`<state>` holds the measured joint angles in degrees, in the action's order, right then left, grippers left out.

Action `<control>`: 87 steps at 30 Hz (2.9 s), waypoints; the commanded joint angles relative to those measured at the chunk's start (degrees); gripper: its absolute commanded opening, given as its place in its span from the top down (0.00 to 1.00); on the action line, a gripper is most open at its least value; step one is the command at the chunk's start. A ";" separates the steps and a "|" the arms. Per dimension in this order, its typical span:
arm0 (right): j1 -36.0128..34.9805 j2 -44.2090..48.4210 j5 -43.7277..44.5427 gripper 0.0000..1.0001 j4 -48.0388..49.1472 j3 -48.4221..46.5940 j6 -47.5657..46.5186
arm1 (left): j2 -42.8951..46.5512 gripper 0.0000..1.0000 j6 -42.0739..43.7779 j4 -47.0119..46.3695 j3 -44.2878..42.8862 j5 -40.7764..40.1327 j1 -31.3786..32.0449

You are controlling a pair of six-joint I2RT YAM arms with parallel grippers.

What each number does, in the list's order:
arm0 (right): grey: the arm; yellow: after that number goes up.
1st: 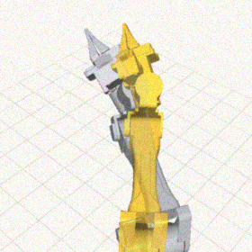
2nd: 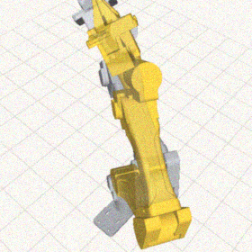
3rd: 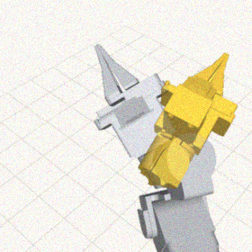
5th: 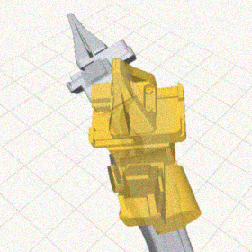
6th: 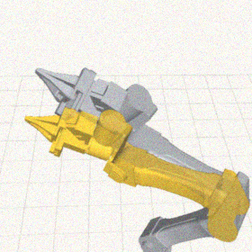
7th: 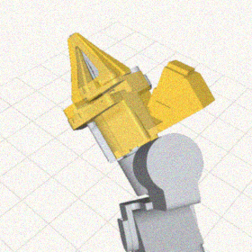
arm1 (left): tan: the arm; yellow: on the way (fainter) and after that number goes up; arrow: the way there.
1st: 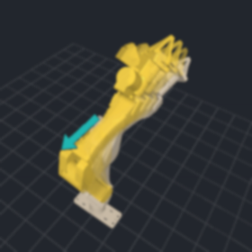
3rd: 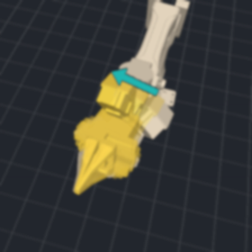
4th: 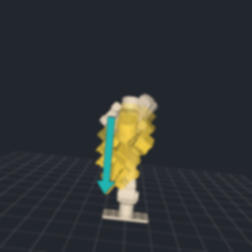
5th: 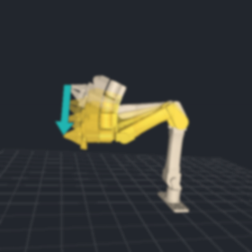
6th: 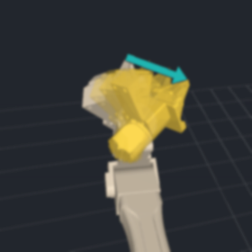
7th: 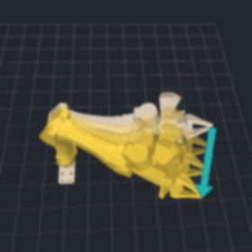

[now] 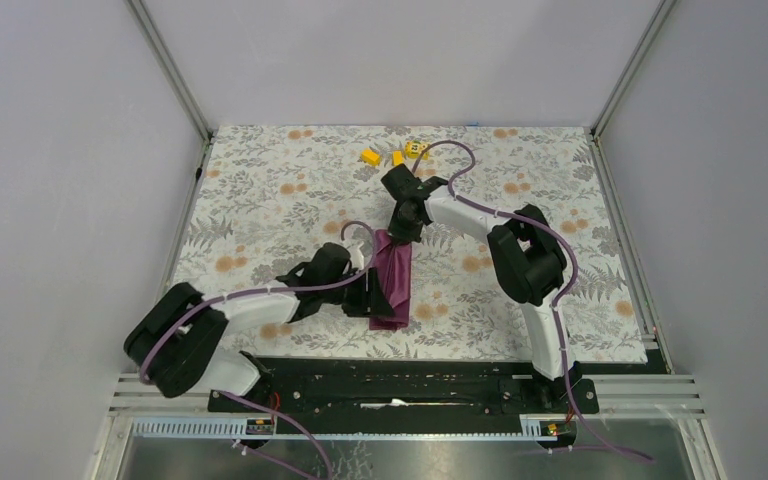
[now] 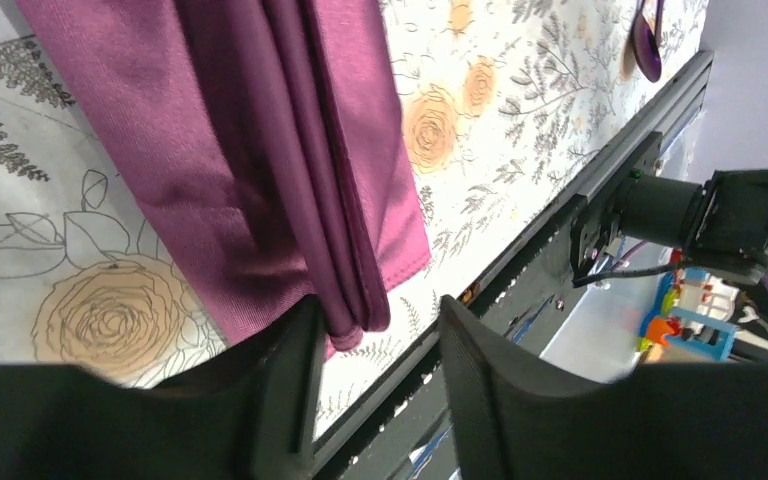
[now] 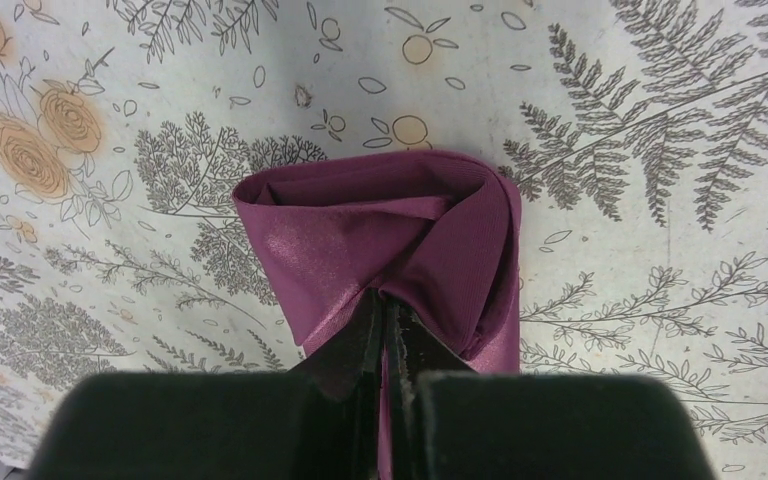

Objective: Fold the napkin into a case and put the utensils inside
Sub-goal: Fold the 2/3-rectangle-folded napkin at the center of the board, then pick up the top corner of the smaller rectangle folded napkin.

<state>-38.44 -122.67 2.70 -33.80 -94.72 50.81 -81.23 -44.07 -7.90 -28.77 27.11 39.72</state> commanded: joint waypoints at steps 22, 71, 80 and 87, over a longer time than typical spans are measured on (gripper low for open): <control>-2.77 0.54 -1.62 1.00 3.04 -1.21 1.44 | -7.10 0.36 5.05 6.97 -16.90 -15.52 -5.11; 3.66 17.02 -24.42 0.37 39.66 27.96 -0.89 | -5.96 1.00 -4.09 -5.72 -0.41 -20.35 -7.60; 5.05 13.07 -26.25 0.39 45.44 29.41 3.05 | -5.87 1.00 -4.07 -5.54 -0.67 -20.34 -7.59; 4.98 10.10 -27.85 0.55 46.42 27.40 3.29 | -6.13 1.00 -4.18 -5.72 -0.65 -20.07 -7.56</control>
<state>-33.32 -111.44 -23.49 9.96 -65.08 53.45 -87.68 -48.36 -15.97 -30.59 6.04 32.23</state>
